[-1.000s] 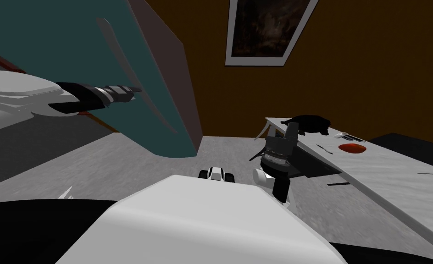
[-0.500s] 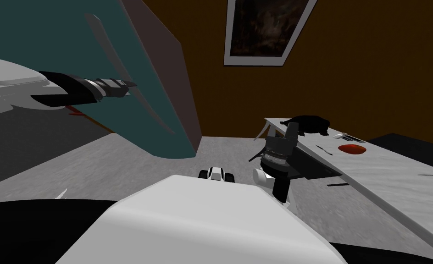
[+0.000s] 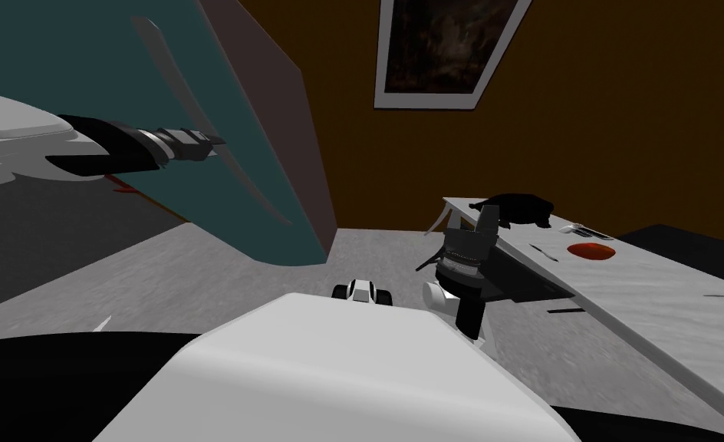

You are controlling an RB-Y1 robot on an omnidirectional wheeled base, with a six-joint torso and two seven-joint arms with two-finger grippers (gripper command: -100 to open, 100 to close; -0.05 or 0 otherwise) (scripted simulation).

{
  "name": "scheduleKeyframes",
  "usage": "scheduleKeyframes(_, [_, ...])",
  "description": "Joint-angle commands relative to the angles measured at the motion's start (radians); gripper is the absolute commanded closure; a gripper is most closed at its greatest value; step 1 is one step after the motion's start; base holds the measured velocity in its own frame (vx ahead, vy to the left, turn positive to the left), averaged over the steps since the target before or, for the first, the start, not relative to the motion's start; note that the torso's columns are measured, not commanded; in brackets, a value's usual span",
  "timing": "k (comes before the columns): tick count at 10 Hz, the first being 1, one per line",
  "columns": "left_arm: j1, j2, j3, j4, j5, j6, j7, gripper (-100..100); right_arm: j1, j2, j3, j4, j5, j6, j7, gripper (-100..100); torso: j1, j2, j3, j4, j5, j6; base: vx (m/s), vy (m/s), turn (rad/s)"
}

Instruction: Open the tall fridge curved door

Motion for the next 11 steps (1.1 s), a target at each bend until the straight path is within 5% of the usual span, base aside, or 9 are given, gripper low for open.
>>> scheduleKeyframes(1, [-0.014,-0.014,0.017,-0.042,0.006,-0.034,-0.011,100,0.0,0.0,0.0,0.0,0.0,0.0,0.0,0,0.004,0.006,0.004,0.001,0.002,0.0,-0.293,0.227,-0.025])
scheduleKeyframes(7, [-0.037,-0.029,0.018,-0.084,0.013,-0.068,-0.022,100,-0.001,0.0,0.0,0.0,0.0,0.0,0.0,0,0.012,0.004,0.002,0.004,0.004,-0.007,-0.195,0.13,-0.019])
scheduleKeyframes(11, [-0.029,-0.029,0.033,-0.084,0.013,-0.068,-0.022,100,0.0,0.0,0.0,0.0,0.0,0.0,0.0,0,0.007,-0.006,-0.006,0.002,0.0,-0.004,0.011,-0.017,0.014])
